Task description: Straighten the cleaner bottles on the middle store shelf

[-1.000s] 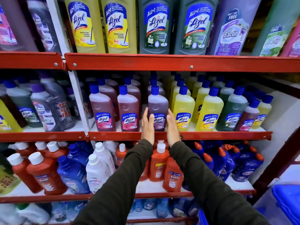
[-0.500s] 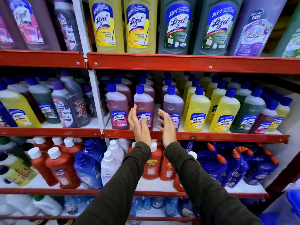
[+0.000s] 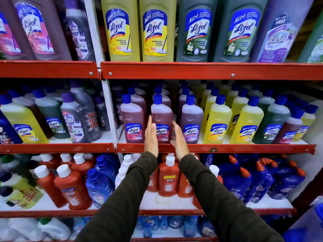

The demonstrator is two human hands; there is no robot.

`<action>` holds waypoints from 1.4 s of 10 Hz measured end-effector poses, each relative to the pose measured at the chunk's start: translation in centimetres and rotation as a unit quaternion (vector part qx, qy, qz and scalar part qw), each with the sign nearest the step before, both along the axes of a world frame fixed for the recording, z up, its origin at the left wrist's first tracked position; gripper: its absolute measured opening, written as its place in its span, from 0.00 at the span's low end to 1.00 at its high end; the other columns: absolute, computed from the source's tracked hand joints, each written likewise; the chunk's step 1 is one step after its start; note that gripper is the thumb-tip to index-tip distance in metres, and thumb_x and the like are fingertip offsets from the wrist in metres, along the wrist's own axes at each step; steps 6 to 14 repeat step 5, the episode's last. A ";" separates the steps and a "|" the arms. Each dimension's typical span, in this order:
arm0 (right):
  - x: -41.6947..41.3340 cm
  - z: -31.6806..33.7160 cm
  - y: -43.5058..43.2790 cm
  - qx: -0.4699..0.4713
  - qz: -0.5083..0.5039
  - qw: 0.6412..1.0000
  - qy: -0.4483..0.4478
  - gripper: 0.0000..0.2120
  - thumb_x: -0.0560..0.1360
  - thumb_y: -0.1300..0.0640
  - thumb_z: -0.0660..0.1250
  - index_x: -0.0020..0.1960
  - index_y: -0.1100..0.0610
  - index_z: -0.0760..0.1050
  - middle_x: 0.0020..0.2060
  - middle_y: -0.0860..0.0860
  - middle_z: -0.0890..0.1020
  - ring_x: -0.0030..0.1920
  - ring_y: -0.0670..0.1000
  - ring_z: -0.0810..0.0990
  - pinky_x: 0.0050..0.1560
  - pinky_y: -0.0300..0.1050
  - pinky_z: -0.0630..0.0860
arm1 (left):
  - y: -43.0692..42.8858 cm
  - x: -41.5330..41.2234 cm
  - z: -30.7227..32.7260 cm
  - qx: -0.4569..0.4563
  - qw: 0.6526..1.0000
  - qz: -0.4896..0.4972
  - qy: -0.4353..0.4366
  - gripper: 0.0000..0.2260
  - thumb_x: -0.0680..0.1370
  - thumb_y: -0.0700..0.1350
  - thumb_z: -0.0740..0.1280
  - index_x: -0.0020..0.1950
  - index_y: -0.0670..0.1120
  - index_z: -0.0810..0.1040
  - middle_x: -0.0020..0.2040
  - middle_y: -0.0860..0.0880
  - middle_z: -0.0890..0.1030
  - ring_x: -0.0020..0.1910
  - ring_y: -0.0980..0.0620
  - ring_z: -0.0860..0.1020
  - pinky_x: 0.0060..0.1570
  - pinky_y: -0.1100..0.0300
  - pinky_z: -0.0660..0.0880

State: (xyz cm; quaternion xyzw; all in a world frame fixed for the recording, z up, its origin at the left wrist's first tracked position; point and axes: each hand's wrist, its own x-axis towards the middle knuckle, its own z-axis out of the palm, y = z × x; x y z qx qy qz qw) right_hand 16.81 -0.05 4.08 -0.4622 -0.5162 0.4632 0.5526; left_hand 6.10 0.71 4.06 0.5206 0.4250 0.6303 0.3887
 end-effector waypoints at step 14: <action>1.4 1.4 -0.9 -0.035 0.014 0.999 0.018 0.25 0.85 0.41 0.52 0.79 0.50 0.63 0.70 0.49 0.75 0.72 0.51 0.73 0.59 0.39 0.74 | -1.1 0.4 0.5 -0.027 0.998 0.045 0.025 0.30 0.77 0.65 0.55 0.79 0.59 0.58 0.79 0.48 0.61 0.75 0.51 0.65 0.74 0.44 0.65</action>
